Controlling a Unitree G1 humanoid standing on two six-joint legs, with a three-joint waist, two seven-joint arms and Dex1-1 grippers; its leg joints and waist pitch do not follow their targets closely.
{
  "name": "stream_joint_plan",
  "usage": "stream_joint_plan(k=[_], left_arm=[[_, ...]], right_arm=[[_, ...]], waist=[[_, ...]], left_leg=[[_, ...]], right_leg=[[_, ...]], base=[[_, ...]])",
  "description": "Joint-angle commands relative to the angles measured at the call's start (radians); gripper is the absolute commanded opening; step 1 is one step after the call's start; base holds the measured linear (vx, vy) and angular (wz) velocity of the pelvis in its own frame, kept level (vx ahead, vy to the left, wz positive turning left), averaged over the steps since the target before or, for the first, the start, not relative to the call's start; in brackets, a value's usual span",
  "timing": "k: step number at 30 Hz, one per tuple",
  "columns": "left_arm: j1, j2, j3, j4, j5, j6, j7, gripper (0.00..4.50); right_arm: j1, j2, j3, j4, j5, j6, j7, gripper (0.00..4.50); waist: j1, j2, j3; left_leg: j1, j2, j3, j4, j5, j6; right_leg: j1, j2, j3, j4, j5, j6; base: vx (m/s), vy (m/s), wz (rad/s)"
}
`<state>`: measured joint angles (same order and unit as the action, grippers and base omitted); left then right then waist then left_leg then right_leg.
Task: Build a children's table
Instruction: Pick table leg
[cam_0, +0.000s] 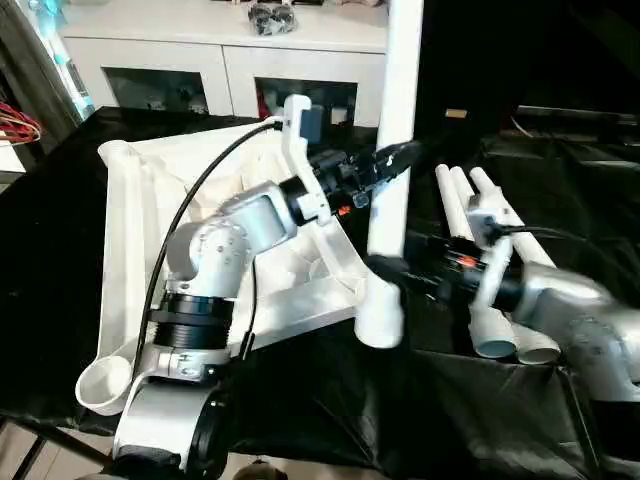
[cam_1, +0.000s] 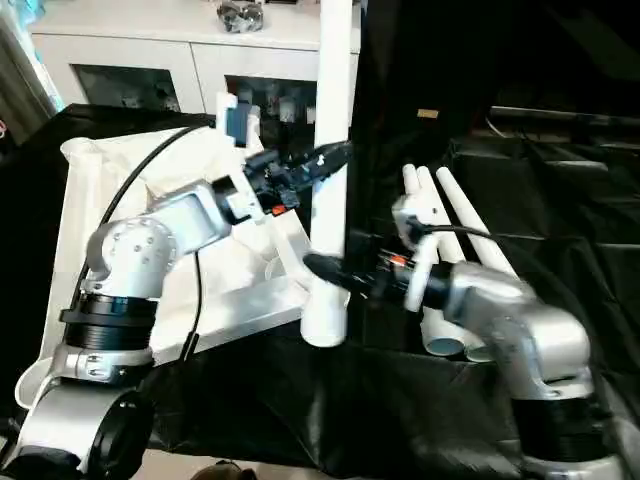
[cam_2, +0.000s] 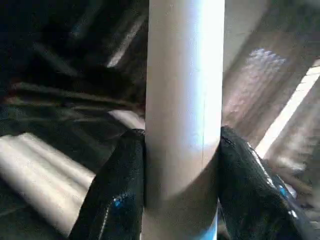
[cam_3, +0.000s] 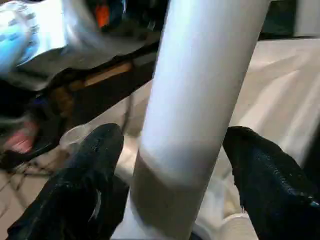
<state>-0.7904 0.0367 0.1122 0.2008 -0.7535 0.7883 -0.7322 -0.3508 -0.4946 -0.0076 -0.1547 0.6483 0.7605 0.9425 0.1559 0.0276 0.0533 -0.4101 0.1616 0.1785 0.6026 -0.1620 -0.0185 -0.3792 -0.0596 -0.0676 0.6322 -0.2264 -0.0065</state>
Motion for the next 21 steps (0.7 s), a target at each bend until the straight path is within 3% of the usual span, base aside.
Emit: stream_joint_plan(k=[1, 4, 5, 9, 11, 17, 21], left_arm=[[-0.027, 0.016, 0.011, -0.018, -0.042, 0.013, -0.069, 1.74], [-0.024, 0.032, -0.009, -0.018, -0.051, 0.018, -0.125, 1.74], [-0.024, 0.033, -0.011, -0.017, -0.051, 0.019, -0.128, 1.74], [-0.025, 0.026, -0.013, -0.015, -0.062, 0.022, -0.138, 1.74], [-0.025, 0.028, -0.014, -0.012, -0.068, 0.02, -0.148, 1.74], [-0.024, 0.03, -0.014, -0.011, -0.069, 0.021, -0.159, 1.74], [-0.019, 0.027, -0.012, -0.018, -0.072, 0.024, -0.161, 1.74]], right_arm=[[0.002, -0.021, 0.016, -0.013, 0.017, 0.012, 0.043, 3.57], [-0.005, -0.038, 0.025, -0.003, 0.02, 0.014, 0.075, 3.57], [-0.007, -0.039, 0.026, 0.0, 0.019, 0.014, 0.078, 3.3], [-0.017, -0.042, 0.036, 0.003, 0.019, 0.026, 0.075, 3.17], [-0.018, -0.041, 0.04, 0.002, 0.024, 0.028, 0.076, 2.8], [-0.01, -0.034, 0.039, -0.01, 0.033, 0.035, 0.079, 2.56], [0.002, -0.016, 0.033, -0.025, 0.04, 0.037, 0.057, 2.16]], waist=[[0.004, -0.013, -0.074], [0.005, -0.014, -0.074], [0.007, -0.014, -0.073], [0.011, -0.014, -0.075], [0.013, -0.014, -0.075], [0.015, -0.013, -0.076], [0.015, -0.012, -0.076]], left_leg=[[0.029, 0.073, -0.031, -0.054, -0.09, 0.065], [0.031, 0.074, -0.03, -0.055, -0.096, 0.068], [0.032, 0.075, -0.031, -0.055, -0.098, 0.066], [0.033, 0.076, -0.032, -0.054, -0.094, 0.063], [0.032, 0.076, -0.031, -0.054, -0.092, 0.063], [0.032, 0.077, -0.032, -0.054, -0.09, 0.062], [0.031, 0.075, -0.032, -0.054, -0.093, 0.059]], right_leg=[[0.047, -0.105, 0.052, -0.069, -0.003, -0.233], [0.044, -0.105, 0.053, -0.071, -0.026, -0.232], [0.044, -0.105, 0.053, -0.071, -0.032, -0.23], [0.043, -0.105, 0.053, -0.069, -0.026, -0.233], [0.043, -0.106, 0.053, -0.07, -0.025, -0.232], [0.043, -0.105, 0.052, -0.067, -0.013, -0.232], [0.043, -0.105, 0.053, -0.068, -0.02, -0.23]], base=[[0.0, 0.0, 0.0], [0.0, 0.0, 0.0], [0.0, 0.0, 0.0], [0.0, 0.0, 0.0], [0.0, 0.0, 0.0], [0.0, 0.0, 0.0], [0.0, 0.0, 0.0]])
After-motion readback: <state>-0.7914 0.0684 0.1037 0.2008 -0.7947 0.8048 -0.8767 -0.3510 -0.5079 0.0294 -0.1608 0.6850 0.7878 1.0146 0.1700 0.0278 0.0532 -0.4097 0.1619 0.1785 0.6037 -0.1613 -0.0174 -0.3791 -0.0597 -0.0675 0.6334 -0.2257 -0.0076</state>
